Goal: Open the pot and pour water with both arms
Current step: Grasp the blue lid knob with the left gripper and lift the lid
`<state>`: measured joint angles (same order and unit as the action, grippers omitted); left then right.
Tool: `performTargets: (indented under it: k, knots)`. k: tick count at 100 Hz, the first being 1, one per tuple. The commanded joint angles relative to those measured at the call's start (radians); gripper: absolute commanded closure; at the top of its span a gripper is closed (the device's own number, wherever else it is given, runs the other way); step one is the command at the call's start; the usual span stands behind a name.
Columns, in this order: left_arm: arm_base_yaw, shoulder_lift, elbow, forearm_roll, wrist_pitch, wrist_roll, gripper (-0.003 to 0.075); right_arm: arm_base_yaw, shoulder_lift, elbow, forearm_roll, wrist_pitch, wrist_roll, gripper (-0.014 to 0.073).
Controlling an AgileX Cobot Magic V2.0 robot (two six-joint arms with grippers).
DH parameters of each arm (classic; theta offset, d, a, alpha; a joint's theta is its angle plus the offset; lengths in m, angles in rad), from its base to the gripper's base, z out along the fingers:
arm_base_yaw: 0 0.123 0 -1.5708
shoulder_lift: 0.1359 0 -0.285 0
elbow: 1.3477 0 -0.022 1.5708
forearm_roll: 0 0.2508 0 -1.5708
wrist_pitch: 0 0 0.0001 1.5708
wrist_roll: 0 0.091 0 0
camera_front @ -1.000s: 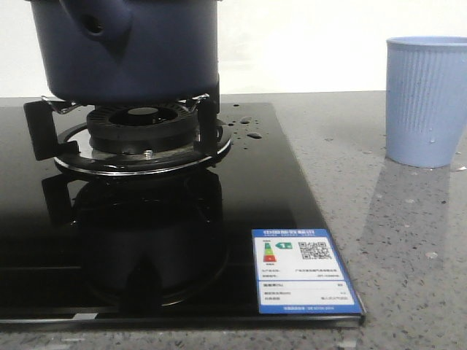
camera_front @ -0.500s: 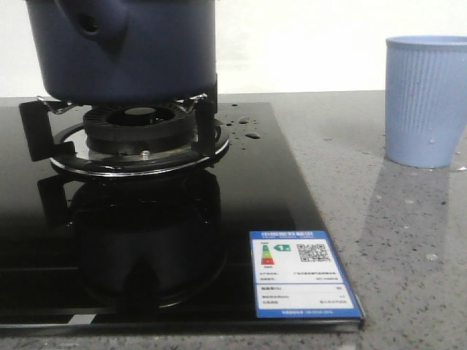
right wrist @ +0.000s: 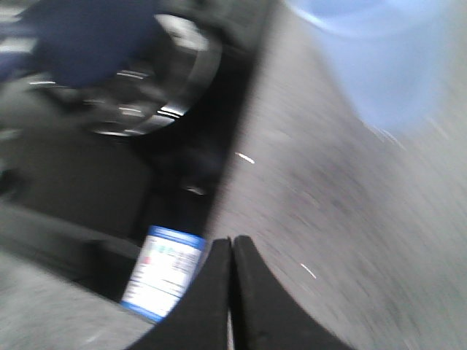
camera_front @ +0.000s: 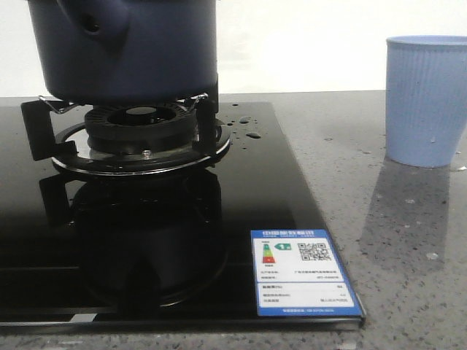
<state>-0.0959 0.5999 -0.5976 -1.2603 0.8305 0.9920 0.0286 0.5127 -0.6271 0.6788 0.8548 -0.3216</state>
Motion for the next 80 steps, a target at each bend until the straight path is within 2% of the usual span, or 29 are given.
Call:
performTargets:
  k: [1, 11, 22, 27, 32, 34, 37, 42, 46, 51, 54, 56, 58, 66, 80]
  knots:
    - [-0.015, 0.055, -0.072, -0.188, 0.078, 0.205, 0.0738, 0.010, 0.011, -0.076, 0.154, -0.061, -0.245, 0.0667]
    - [-0.015, 0.106, -0.119, -0.208, 0.079, 0.296, 0.0738, 0.005, 0.011, -0.100, 0.198, -0.131, -0.427, 0.0667]
    - [-0.015, 0.163, -0.154, -0.208, 0.077, 0.456, 0.0734, 0.005, 0.011, -0.103, 0.200, -0.238, -0.485, 0.0666]
    - [-0.017, 0.184, -0.170, -0.210, 0.079, 0.508, 0.0703, 0.005, 0.011, -0.103, 0.200, -0.269, -0.497, 0.0655]
    - [-0.017, 0.201, -0.183, -0.212, 0.079, 0.543, 0.0615, 0.005, 0.011, -0.103, 0.200, -0.290, -0.500, 0.0612]
    - [-0.017, 0.209, -0.190, -0.212, 0.079, 0.554, 0.0583, 0.005, 0.011, -0.103, 0.200, -0.297, -0.500, 0.0582]
    - [-0.017, 0.218, -0.198, -0.214, 0.075, 0.568, 0.0487, 0.005, 0.011, -0.103, 0.200, -0.306, -0.503, 0.0530]
    - [-0.019, 0.238, -0.214, -0.214, 0.053, 0.573, 0.0328, 0.005, 0.011, -0.103, 0.200, -0.319, -0.508, 0.0400]
    - [-0.029, 0.257, -0.229, -0.216, 0.012, 0.573, 0.0199, 0.005, 0.011, -0.103, 0.200, -0.334, -0.507, 0.0262]
    - [-0.044, 0.280, -0.247, -0.214, -0.034, 0.573, 0.0085, 0.005, 0.011, -0.103, 0.200, -0.356, -0.507, 0.0097]
    - [-0.054, 0.298, -0.259, -0.205, -0.055, 0.573, 0.0045, 0.005, 0.011, -0.103, 0.200, -0.370, -0.507, -0.0003]
    - [-0.061, 0.306, -0.268, -0.200, -0.073, 0.573, 0.0027, 0.005, 0.011, -0.103, 0.200, -0.379, -0.507, -0.0038]
    - [-0.068, 0.319, -0.277, -0.200, -0.091, 0.573, 0.0023, 0.005, 0.011, -0.103, 0.200, -0.389, -0.507, -0.0080]
    - [-0.085, 0.380, -0.314, -0.200, -0.140, 0.573, 0.0049, 0.005, 0.011, -0.103, 0.200, -0.415, -0.507, -0.0057]
    - [-0.085, 0.503, -0.397, -0.222, -0.148, 0.583, 0.0102, 0.005, 0.011, -0.103, 0.200, -0.433, -0.507, -0.0052]
